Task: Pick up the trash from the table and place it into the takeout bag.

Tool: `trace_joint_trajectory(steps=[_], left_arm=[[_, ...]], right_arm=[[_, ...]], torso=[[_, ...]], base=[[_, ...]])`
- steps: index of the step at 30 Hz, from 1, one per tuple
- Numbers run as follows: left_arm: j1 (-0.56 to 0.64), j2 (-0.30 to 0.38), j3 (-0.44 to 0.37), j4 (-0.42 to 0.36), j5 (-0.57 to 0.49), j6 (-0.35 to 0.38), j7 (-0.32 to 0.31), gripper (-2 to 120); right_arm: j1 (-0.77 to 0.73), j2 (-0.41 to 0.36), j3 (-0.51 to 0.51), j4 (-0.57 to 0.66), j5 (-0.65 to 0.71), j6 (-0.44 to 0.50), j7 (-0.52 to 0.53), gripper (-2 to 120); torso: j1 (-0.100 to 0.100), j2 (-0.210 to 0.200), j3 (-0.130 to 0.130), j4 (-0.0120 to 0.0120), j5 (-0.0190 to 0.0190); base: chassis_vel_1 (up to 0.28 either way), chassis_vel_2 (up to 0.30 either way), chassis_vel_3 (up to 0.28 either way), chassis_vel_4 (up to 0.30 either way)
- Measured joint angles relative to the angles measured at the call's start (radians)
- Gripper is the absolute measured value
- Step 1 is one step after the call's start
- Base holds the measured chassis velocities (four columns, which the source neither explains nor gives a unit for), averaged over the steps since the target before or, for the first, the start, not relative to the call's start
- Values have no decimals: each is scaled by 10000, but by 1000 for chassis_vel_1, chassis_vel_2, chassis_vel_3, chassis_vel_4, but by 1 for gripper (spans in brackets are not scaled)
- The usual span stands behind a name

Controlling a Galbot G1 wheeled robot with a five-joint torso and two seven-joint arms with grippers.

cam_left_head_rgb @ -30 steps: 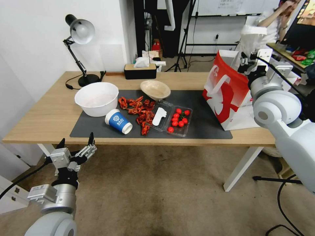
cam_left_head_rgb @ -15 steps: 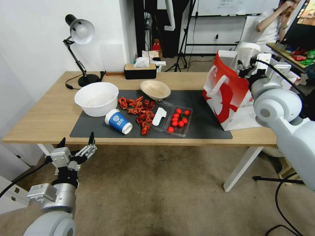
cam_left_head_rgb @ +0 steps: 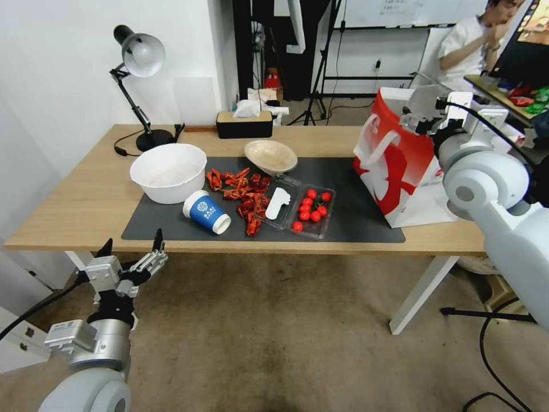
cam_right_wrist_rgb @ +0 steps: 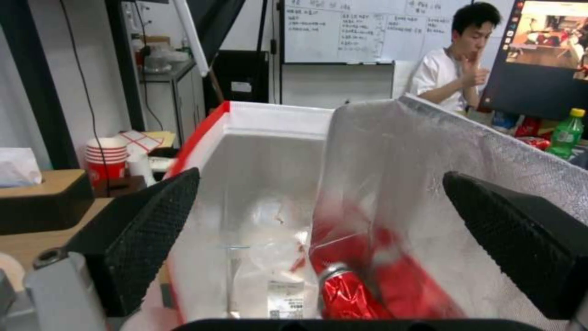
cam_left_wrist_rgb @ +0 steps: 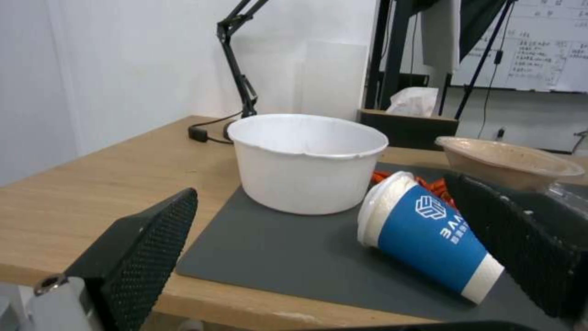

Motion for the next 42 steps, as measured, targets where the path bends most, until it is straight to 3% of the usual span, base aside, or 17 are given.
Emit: trace_joint_trajectory(steps=[10, 17, 27, 35, 42], left_arm=[[36, -36, -17, -38, 0, 2, -5, 100], [62, -56, -27, -70, 0, 3, -6, 100], [90, -71, -34, -82, -14, -12, 5, 100], [230, -120, 1, -115, -18, -40, 36, 100], [291, -58, -8, -178, -40, -75, 51, 100]], right_arm=[[-65, -55, 86, 635, 43, 235, -124, 100], [-942, -176, 260, 1603, -1, 1418, -964, 100], [-4644, 185, 1307, 2819, -1682, 4556, -2722, 100], [-6801, 797, 1845, 3069, -3062, 5789, -3411, 100], [-8697, 1686, 2194, 2608, -3764, 7600, -4969, 100]], torso=[[0, 0, 0, 0, -2], [-1, 0, 0, 0, 0], [-2, 1, -1, -2, -1], [-1, 1, -2, 1, -1], [-1, 1, -2, 1, -4]], base=[[0, 0, 0, 0], [0, 0, 0, 0], [0, 0, 0, 0], [0, 0, 0, 0], [0, 0, 0, 0]])
